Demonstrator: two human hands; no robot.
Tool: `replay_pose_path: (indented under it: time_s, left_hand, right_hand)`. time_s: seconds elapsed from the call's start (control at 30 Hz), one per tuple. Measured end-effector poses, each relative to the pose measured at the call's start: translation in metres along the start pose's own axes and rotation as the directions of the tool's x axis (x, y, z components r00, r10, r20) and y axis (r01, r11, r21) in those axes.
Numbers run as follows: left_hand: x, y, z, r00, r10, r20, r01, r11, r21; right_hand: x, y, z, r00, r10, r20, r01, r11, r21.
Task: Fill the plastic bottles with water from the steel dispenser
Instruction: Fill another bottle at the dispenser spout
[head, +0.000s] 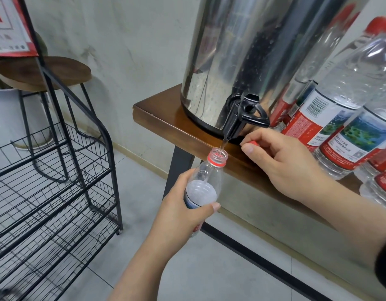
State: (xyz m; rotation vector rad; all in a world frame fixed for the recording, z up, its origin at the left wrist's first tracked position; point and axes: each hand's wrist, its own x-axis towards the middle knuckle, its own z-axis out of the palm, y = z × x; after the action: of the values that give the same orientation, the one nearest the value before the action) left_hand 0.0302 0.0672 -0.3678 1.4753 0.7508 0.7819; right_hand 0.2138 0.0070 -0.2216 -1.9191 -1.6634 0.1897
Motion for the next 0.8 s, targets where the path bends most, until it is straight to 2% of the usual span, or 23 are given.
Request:
replay_pose_path:
  time_s: [0.8]
  left_hand:
    - [0.0013, -0.0025, -0.0017, 1.000, 0.006, 0.009, -0.006, 1.000, -0.010]
  right_hand:
    - [0.0014, 0.0026, 0.0015, 1.000, -0.003, -0.006, 0.003, 1.000, -0.008]
